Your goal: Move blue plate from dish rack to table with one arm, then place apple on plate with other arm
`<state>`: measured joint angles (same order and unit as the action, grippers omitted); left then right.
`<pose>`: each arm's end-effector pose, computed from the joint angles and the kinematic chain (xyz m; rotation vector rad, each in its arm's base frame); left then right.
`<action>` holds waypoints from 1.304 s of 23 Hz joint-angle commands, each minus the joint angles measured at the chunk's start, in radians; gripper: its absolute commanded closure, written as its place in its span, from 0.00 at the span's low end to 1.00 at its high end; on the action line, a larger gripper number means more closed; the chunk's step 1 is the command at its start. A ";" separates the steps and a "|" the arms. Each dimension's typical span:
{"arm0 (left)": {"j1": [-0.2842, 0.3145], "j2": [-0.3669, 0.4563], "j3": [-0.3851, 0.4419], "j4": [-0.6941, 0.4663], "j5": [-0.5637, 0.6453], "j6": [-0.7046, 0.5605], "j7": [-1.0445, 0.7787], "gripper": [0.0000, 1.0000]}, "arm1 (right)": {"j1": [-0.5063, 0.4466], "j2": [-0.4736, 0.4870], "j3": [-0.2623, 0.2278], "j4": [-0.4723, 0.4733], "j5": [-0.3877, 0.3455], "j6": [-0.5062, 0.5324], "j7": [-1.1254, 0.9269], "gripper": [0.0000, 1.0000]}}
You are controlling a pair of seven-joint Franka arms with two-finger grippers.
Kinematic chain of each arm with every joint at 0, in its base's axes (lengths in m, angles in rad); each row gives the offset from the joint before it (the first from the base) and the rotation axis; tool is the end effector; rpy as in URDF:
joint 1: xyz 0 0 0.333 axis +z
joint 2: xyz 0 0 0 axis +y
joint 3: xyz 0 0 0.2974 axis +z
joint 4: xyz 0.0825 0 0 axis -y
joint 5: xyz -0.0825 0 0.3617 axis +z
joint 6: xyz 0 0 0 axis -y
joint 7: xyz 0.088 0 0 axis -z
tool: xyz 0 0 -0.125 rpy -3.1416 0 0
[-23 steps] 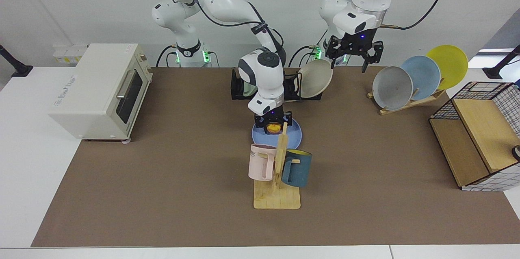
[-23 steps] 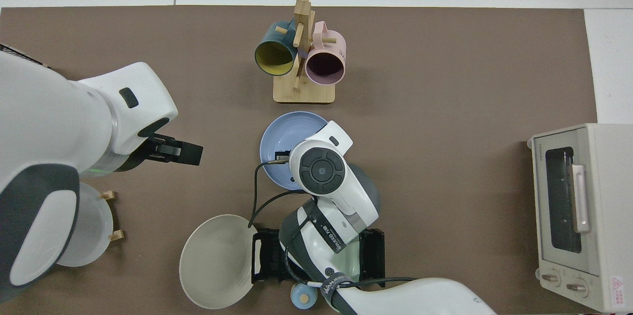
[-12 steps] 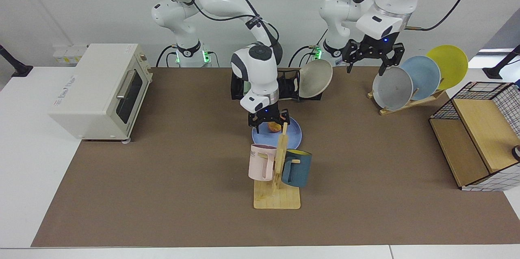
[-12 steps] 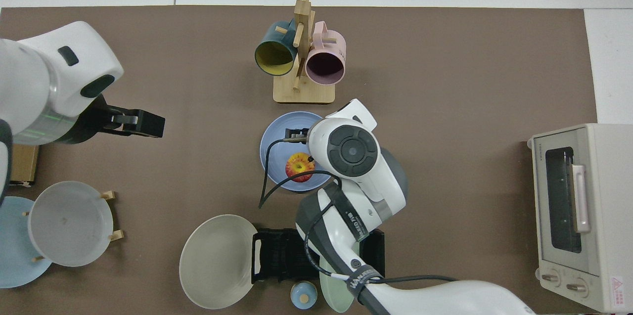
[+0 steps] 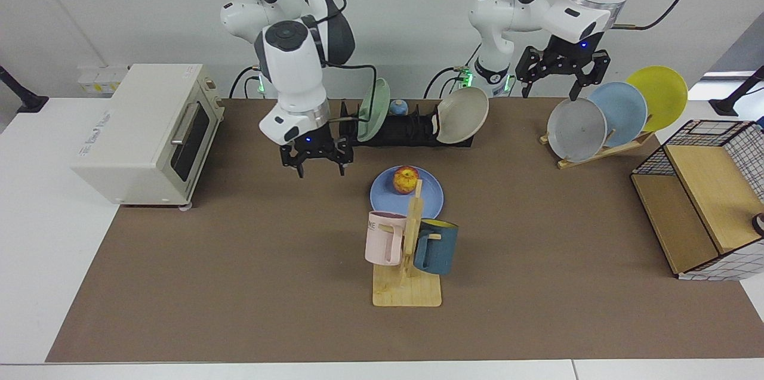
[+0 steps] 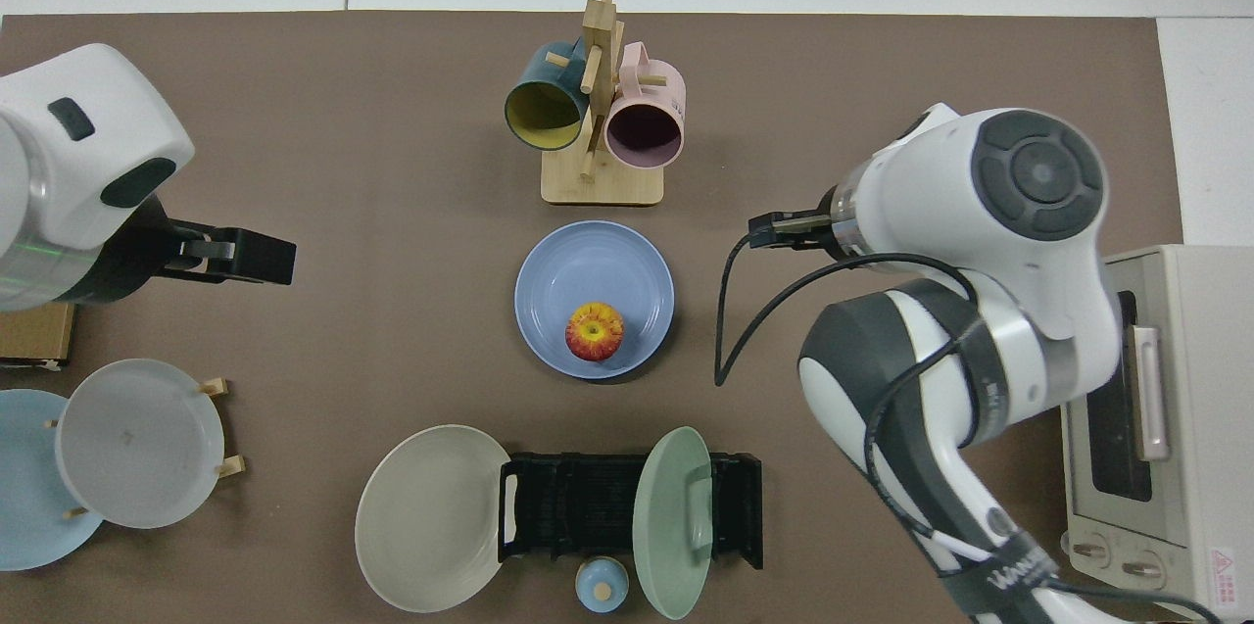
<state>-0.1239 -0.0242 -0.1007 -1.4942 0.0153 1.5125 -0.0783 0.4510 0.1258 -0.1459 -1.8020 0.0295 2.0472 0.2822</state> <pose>0.5073 -0.1146 0.6296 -3.1215 0.2269 -0.0697 0.5603 0.1817 0.4557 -3.0932 -0.0204 -0.1751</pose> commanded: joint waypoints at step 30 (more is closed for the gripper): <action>0.021 -0.014 0.002 0.012 0.025 -0.117 -0.006 0.00 | -0.354 -0.167 0.014 0.010 -0.051 -0.220 -0.359 0.00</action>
<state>-0.1091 -0.0355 -0.0946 -1.4940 0.0198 1.4172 -0.0800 0.1226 -0.0363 -0.1451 -1.7970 -0.0143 1.8255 -0.0546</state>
